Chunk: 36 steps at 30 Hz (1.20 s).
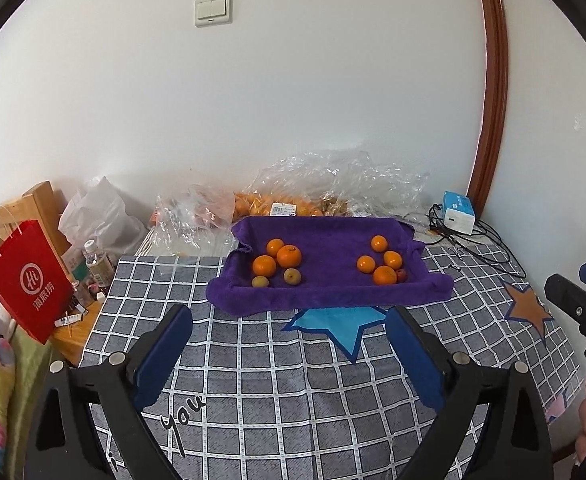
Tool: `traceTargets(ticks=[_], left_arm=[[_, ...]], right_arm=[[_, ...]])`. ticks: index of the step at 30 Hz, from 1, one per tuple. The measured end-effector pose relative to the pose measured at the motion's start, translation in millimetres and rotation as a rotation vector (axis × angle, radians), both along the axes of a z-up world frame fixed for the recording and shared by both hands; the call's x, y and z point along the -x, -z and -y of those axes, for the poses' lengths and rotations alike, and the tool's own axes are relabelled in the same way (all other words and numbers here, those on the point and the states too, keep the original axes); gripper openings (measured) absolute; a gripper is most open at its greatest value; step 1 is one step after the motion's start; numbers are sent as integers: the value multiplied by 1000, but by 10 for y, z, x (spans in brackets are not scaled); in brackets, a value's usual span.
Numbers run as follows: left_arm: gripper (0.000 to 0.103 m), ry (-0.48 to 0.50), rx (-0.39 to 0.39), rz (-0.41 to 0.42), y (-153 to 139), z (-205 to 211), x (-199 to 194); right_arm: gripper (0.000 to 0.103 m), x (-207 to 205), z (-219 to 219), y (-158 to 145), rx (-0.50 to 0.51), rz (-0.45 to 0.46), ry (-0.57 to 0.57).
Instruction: Organize fruits
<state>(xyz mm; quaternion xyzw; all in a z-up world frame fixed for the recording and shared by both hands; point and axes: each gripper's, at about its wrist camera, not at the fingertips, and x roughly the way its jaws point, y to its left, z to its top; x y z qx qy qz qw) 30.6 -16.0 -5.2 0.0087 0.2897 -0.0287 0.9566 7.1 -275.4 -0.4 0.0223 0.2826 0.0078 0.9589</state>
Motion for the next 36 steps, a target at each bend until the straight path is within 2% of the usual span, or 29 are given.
traceTargets(ticks=[36], left_arm=[[98, -14, 11, 16, -76, -37, 60]], right_arm=[[102, -8, -6, 28, 2, -21, 3]])
